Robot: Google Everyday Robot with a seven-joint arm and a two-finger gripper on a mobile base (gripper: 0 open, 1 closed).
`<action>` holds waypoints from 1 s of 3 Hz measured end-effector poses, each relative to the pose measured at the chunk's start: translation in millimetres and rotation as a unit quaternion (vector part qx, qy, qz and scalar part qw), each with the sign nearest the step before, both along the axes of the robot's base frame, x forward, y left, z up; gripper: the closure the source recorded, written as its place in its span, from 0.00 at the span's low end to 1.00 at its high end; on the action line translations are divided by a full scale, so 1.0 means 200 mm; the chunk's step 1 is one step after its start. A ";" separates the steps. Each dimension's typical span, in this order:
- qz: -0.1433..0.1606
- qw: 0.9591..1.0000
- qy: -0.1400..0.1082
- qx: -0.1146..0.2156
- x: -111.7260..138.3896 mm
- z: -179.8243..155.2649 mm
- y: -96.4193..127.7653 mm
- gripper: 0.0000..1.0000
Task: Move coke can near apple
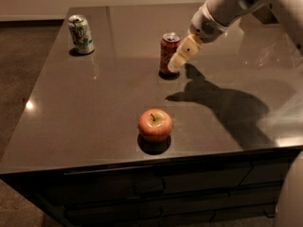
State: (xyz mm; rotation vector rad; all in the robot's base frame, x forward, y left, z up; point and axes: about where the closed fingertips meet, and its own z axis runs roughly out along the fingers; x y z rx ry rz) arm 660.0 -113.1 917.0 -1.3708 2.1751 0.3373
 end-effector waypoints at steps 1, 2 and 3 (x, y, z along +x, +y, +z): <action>0.012 1.000 0.003 0.008 0.06 -0.02 0.09 0.00; 0.016 1.000 0.004 0.011 0.11 -0.03 0.13 0.18; 0.022 1.000 0.004 0.021 0.15 0.00 0.18 0.41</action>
Offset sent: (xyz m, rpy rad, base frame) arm 0.0366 0.0321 0.0009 0.0292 0.0035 0.0321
